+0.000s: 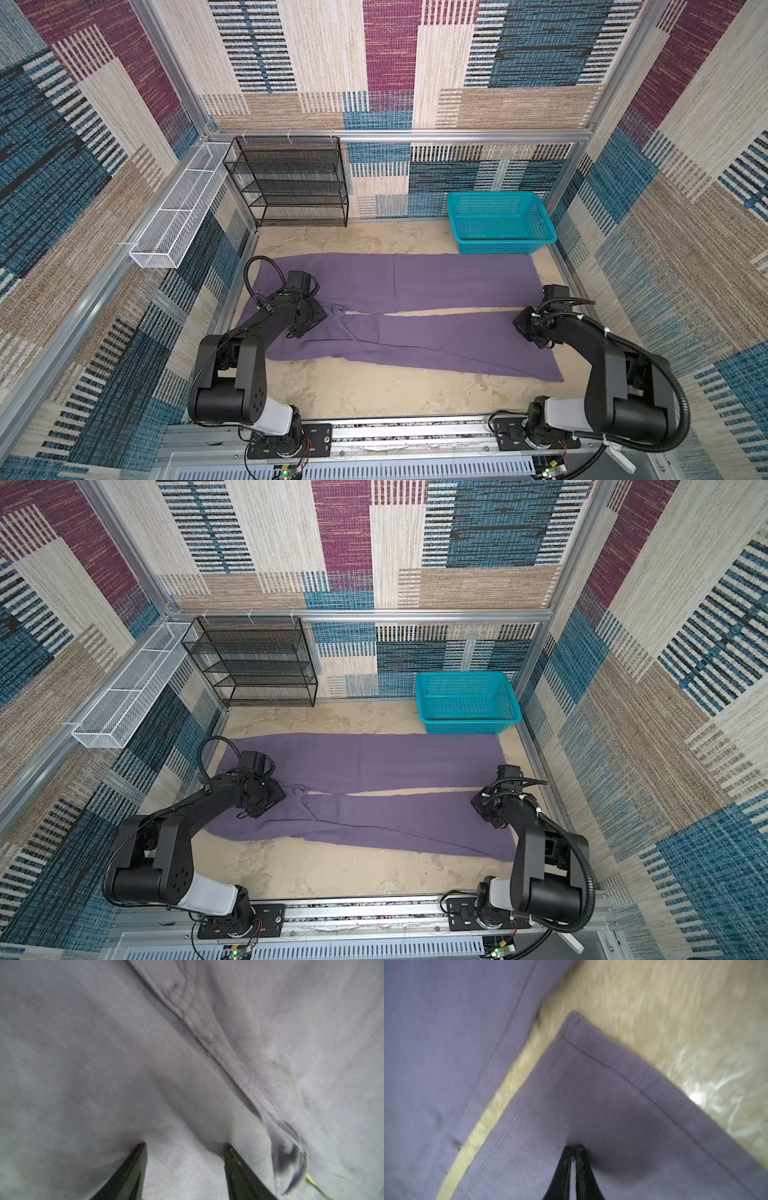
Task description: Fold and stack the trousers
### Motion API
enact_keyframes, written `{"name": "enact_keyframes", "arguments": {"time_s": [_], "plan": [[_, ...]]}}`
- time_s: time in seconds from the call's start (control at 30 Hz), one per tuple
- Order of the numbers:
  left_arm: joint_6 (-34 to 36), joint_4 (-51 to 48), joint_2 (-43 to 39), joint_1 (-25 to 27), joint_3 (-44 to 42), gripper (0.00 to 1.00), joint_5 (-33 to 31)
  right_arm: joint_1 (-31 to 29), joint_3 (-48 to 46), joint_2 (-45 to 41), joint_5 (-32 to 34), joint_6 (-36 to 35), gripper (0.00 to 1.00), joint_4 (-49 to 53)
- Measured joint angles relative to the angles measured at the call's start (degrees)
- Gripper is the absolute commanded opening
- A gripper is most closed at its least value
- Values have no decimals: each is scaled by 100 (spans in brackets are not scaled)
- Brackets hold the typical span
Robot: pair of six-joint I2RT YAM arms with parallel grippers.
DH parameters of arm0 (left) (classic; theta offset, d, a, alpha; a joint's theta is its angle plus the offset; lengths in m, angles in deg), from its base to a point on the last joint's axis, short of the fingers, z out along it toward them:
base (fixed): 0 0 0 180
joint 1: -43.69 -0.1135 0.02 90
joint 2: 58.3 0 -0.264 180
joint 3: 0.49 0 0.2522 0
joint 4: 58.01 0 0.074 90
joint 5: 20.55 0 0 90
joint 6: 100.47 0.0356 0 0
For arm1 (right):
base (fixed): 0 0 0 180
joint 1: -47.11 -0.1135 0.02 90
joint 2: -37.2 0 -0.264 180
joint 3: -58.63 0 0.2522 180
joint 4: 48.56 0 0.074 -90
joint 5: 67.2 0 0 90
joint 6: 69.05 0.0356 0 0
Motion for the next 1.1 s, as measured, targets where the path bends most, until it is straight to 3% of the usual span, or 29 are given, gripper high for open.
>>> {"name": "enact_keyframes", "arguments": {"time_s": [0.2,0.4,0.67,0.87,1.0,1.1], "plan": [[46,101,374,-90,243,63,186,660,693,951,-39,-424,11,-577],[46,133,433,-90,295,63,350,850,1445,1637,-68,-824,11,-837],[17,-442,-356,-90,-28,65,258,721,1119,656,87,-962,16,-505],[17,-898,-1257,-76,66,65,284,-238,883,-306,540,-909,17,-55],[20,-986,-1510,44,103,45,481,-1451,905,-428,837,-822,20,295],[24,-1005,-1488,238,-72,16,739,-2546,946,-389,925,-798,23,605]]}}
